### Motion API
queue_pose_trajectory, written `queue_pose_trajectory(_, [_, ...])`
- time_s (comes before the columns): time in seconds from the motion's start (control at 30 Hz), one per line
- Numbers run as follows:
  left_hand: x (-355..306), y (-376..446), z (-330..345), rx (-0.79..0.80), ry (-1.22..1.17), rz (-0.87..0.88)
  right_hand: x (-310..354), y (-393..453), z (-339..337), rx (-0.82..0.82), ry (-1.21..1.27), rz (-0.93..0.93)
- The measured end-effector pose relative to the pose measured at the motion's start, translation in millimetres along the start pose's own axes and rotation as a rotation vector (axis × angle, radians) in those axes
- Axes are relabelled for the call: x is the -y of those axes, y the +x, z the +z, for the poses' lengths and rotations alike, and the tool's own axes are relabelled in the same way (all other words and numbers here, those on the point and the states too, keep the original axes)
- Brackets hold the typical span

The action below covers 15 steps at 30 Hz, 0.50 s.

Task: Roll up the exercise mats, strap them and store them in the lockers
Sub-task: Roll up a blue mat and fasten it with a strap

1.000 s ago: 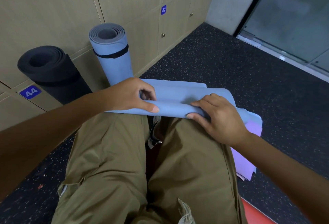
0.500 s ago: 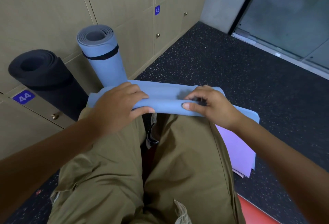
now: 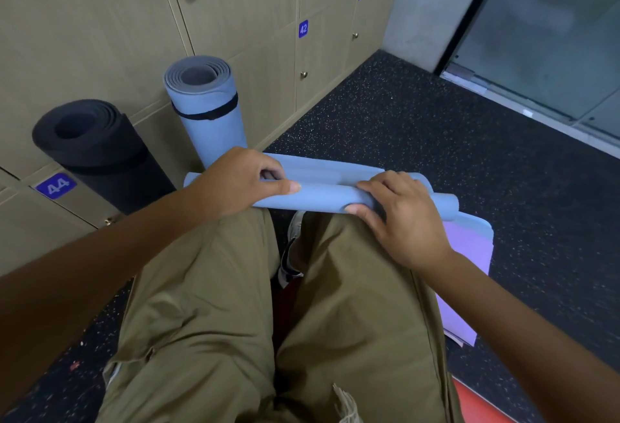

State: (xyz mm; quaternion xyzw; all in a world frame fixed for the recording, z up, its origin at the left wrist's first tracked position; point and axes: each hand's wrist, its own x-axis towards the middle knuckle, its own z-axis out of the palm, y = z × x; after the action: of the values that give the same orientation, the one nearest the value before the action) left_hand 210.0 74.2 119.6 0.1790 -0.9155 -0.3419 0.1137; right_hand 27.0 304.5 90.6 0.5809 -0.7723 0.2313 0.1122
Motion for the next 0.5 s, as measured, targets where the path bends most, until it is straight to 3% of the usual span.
queue_pose_trajectory(0.1, [0, -2, 4, -0.165, 0.006, 0.102, -5, 8, 0, 0.043, 0.113, 0.061])
queue_pose_trajectory(0.23, [6, -15, 14, -0.327, 0.313, 0.282, -12, 20, -4, 0.179, 0.208, 0.136])
queue_pose_trajectory(0.37, [14, -24, 22, -0.299, 0.468, 0.275, -17, 34, -5, 0.302, 0.262, 0.168])
queue_pose_trajectory(0.5, [15, -14, 16, -0.247, 0.379, 0.2, -22, 45, -7, 0.358, 0.273, 0.174])
